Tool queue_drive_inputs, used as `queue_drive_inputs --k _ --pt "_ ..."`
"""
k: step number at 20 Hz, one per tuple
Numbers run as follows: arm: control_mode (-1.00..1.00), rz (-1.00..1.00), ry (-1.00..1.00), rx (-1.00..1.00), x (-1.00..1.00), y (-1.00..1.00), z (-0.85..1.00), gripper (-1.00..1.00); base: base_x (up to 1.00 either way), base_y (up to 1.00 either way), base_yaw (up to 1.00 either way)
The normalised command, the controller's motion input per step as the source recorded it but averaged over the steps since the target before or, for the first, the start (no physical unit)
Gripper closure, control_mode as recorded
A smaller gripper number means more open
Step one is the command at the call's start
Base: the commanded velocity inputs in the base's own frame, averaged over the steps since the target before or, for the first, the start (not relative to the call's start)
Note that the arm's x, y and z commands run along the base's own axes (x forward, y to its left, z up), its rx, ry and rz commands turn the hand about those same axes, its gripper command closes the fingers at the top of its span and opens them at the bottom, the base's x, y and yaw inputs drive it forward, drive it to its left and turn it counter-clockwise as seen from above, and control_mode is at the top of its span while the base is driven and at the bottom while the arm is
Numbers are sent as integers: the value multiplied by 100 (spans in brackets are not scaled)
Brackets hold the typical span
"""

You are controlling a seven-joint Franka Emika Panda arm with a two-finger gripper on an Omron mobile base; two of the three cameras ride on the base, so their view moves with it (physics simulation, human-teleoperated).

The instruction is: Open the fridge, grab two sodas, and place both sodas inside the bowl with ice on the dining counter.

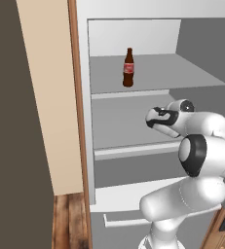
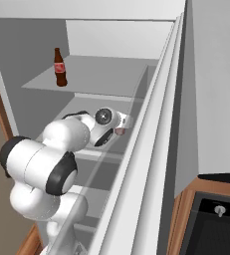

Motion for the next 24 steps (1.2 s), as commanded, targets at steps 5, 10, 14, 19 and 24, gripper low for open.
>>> queue_drive_inputs --k 5,10,14,19,24 --pt "-100 0 0 0 12 0 -8 -100 0 0 0" --pt "-100 0 0 0 12 -1 -8 -100 0 0 0" --pt "-100 0 0 0 12 0 -8 100 0 0 0" --pt "-100 0 0 0 10 -1 -1 100 0 0 0" --pt "-100 0 0 0 1 0 0 100 0 0 0"
